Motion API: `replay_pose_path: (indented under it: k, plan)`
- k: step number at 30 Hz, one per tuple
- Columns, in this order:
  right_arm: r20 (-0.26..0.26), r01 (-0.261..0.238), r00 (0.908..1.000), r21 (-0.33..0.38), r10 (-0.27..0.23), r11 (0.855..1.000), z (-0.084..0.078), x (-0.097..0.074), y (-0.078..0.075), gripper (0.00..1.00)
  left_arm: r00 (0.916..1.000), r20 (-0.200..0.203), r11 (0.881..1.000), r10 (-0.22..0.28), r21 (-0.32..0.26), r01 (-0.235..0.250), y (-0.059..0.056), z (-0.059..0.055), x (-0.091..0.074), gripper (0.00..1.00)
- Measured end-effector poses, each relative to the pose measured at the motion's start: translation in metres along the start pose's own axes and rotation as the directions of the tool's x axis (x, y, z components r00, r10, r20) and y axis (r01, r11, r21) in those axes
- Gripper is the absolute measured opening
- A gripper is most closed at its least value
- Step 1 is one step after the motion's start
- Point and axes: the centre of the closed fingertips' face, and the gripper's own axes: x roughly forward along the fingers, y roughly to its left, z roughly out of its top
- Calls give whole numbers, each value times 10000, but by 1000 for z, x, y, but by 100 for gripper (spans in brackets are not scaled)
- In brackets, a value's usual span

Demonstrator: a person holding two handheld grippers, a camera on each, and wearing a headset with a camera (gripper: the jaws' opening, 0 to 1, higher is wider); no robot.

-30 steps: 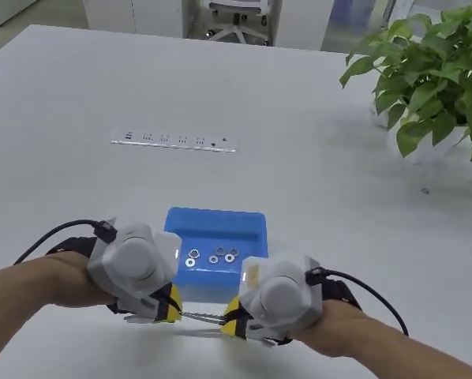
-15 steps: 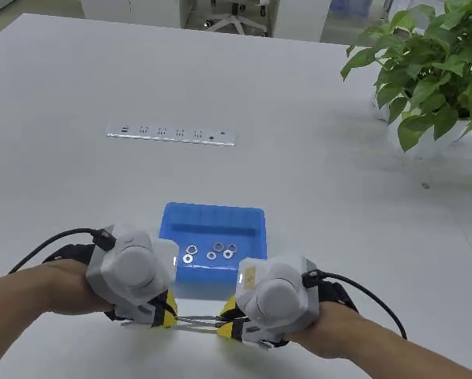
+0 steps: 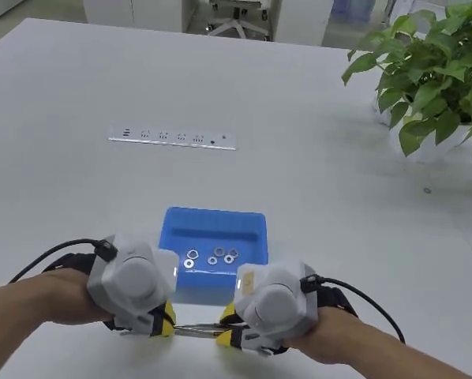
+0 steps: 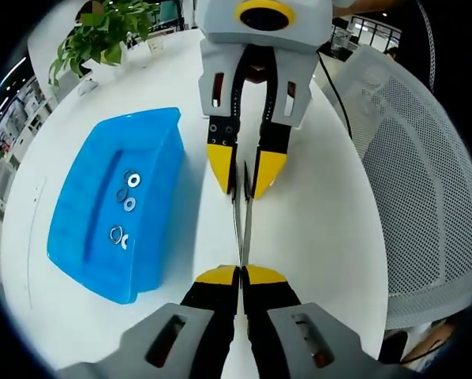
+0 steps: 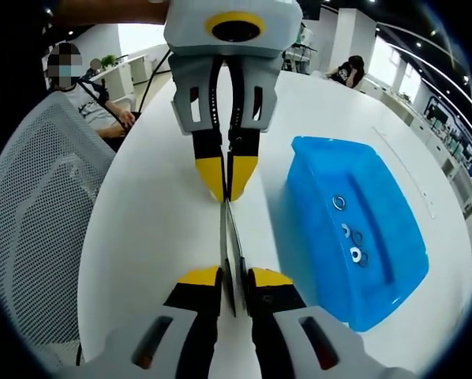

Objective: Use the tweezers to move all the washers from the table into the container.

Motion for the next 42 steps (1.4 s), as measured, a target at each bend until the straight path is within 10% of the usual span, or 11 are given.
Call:
replay_pose_path:
  k: [25,42]
  plan:
    - [985,1397,9839,968,-1492,9854,9,-56,-15,35,9913,906,9892,953,-1202,-841,-5,17,-45,28]
    - [1557,2699,9401,2037,-3033,9411,2,-111,-34,60,9389,2215,9537,2636,-2058,-2192,-7,38,-95,55]
